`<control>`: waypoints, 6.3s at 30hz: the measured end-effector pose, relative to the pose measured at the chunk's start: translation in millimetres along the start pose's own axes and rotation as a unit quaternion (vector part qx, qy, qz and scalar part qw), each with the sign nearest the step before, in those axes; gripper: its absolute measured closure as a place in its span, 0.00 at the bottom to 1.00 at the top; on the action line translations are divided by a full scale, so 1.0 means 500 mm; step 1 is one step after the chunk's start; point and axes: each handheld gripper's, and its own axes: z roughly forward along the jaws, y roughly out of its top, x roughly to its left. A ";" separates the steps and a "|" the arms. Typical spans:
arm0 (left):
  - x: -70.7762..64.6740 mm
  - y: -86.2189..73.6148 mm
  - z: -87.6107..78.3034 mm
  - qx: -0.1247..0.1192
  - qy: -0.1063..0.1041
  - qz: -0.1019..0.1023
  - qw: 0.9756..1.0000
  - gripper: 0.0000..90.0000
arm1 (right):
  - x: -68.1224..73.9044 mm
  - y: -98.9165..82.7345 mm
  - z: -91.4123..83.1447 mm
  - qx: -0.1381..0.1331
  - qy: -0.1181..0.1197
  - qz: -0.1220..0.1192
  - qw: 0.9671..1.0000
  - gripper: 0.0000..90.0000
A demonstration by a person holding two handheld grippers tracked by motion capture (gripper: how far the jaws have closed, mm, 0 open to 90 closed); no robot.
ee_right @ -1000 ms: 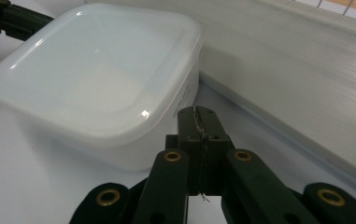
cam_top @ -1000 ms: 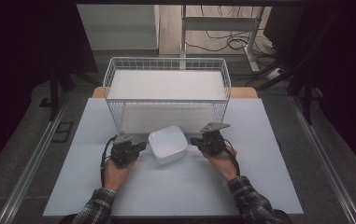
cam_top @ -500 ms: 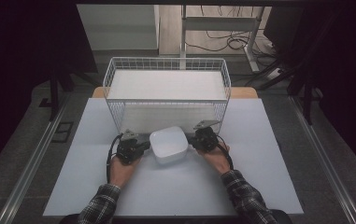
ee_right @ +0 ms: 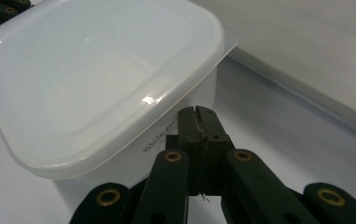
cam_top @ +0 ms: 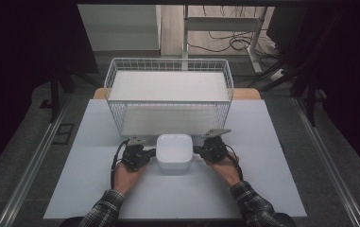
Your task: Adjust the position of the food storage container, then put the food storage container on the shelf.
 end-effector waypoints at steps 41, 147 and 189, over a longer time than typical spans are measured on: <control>-0.041 -0.080 -0.132 -0.007 0.005 0.054 0.998 0.16 | 0.050 -0.092 -0.149 -0.062 -0.014 -0.016 0.998 0.27; -0.070 0.024 -0.110 -0.064 -0.018 0.004 0.998 0.87 | 0.100 0.004 -0.107 -0.089 -0.011 0.051 0.995 0.86; 0.037 0.098 -0.019 -0.054 0.008 -0.034 0.998 0.86 | -0.005 0.089 0.010 -0.067 -0.026 0.063 0.995 0.83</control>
